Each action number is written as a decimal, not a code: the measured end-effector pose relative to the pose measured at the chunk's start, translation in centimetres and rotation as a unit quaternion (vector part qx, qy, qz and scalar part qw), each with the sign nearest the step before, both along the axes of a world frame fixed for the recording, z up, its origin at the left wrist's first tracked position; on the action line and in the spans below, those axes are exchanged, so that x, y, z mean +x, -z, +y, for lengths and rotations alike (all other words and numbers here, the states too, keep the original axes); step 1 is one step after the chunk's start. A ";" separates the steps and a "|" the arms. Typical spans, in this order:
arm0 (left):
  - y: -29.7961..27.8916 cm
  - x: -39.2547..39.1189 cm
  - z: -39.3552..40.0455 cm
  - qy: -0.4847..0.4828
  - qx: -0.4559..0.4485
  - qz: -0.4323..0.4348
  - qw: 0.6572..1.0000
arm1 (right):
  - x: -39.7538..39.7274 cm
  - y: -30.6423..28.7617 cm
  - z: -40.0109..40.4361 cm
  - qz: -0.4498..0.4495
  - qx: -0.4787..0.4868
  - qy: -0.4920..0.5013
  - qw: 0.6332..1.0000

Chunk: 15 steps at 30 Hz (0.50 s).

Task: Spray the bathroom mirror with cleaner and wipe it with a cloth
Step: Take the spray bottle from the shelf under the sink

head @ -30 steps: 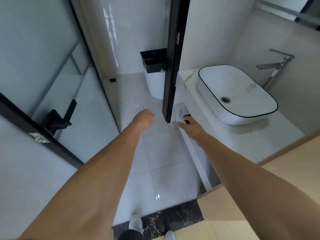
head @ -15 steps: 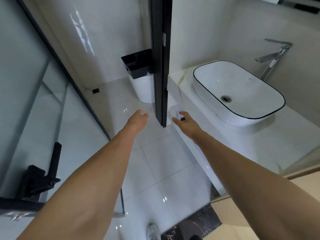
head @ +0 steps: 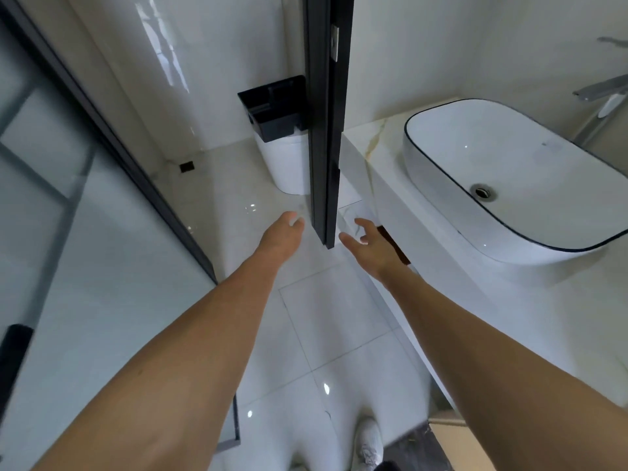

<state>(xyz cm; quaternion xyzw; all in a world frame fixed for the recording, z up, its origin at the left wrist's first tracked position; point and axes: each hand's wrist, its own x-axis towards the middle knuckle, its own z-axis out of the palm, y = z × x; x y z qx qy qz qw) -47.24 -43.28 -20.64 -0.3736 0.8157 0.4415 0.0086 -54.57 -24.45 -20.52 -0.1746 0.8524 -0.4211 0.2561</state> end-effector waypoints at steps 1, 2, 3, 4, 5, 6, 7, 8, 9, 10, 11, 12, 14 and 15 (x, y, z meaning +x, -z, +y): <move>1.4 -0.6 -0.2 0.000 -0.002 0.002 1.000 | -0.6 1.3 -0.4 0.003 -0.003 0.000 1.000; 2.9 -1.2 -0.4 -0.001 -0.004 0.006 1.000 | -1.3 2.7 -0.9 0.006 -0.008 0.000 1.000; 4.4 -1.7 -0.6 -0.002 -0.005 0.009 1.000 | -1.8 4.0 -1.4 0.008 -0.013 -0.001 1.000; 6.1 -2.2 -0.8 -0.003 -0.006 0.012 1.000 | -2.3 5.4 -1.8 0.010 -0.018 -0.002 1.000; 7.8 -2.8 -1.0 -0.002 -0.008 0.018 1.000 | -2.8 6.9 -2.3 0.015 -0.022 -0.003 1.000; 9.6 -3.4 -1.3 -0.001 -0.009 0.023 1.000 | -3.4 8.5 -2.7 0.019 -0.025 -0.004 1.000; 11.5 -3.9 -1.5 0.000 -0.009 0.028 1.000 | -3.9 10.1 -3.1 0.019 -0.029 -0.002 0.999; 13.4 -4.5 -1.8 0.001 -0.009 0.034 0.999 | -4.4 11.8 -3.5 0.017 -0.035 0.002 0.999; 15.3 -5.0 -2.1 0.000 -0.006 0.041 0.999 | -4.9 13.6 -3.9 0.012 -0.042 0.007 0.999; 17.3 -5.4 -2.4 -0.003 -0.002 0.049 0.999 | -5.2 15.3 -4.3 0.008 -0.050 0.011 0.999; 19.2 -5.8 -2.6 -0.006 0.002 0.056 0.998 | -5.6 17.0 -4.7 0.007 -0.055 0.014 0.998; 21.0 -6.1 -2.9 -0.009 0.004 0.062 0.998 | -5.9 18.7 -5.0 0.007 -0.058 0.014 0.998; 24.5 -6.9 -3.3 -0.014 0.005 0.070 0.997 | -6.6 22.0 -5.3 0.012 -0.062 0.018 0.998; 26.1 -7.3 -3.5 -0.015 0.005 0.072 0.997 | -7.0 23.7 -5.3 0.015 -0.064 0.024 0.998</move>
